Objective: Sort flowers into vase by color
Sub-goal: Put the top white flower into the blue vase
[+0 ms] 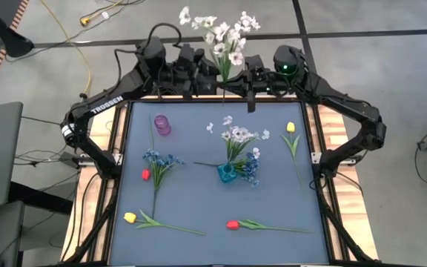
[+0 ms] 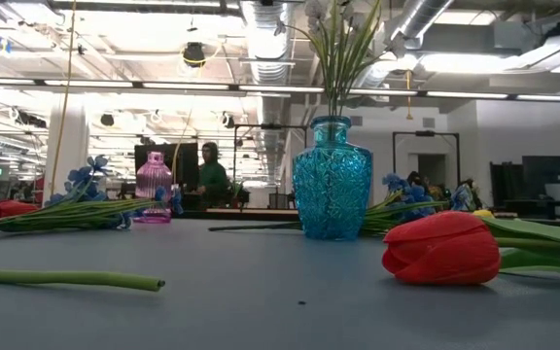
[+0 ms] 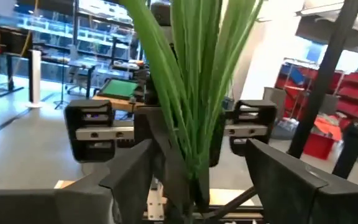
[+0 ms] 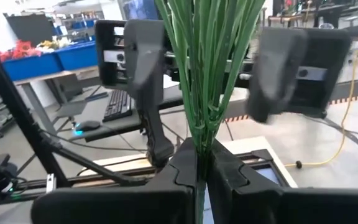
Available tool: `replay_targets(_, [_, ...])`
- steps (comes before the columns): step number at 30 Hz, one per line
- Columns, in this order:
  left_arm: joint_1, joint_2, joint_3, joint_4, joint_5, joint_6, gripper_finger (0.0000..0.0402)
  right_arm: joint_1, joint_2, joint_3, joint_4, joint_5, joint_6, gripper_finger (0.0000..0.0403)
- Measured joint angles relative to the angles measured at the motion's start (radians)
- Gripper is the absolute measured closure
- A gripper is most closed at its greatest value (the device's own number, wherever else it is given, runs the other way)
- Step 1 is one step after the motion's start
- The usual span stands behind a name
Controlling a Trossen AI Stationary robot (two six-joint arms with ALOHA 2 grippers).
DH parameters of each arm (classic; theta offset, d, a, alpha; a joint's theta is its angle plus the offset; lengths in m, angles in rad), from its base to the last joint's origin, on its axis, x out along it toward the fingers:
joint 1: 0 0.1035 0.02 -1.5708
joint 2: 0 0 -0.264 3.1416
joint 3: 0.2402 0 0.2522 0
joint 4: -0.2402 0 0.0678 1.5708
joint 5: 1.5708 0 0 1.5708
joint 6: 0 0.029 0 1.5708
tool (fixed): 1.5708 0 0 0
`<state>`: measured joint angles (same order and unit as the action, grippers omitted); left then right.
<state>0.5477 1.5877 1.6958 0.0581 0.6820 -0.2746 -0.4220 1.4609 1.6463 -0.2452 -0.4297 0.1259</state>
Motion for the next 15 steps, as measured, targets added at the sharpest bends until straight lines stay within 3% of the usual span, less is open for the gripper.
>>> replay_targets(15, [-0.096,0.000,0.000,0.054,-0.085,0.030,0.0176,0.028,0.000,0.000,-0.066,0.011,0.004,0.0362])
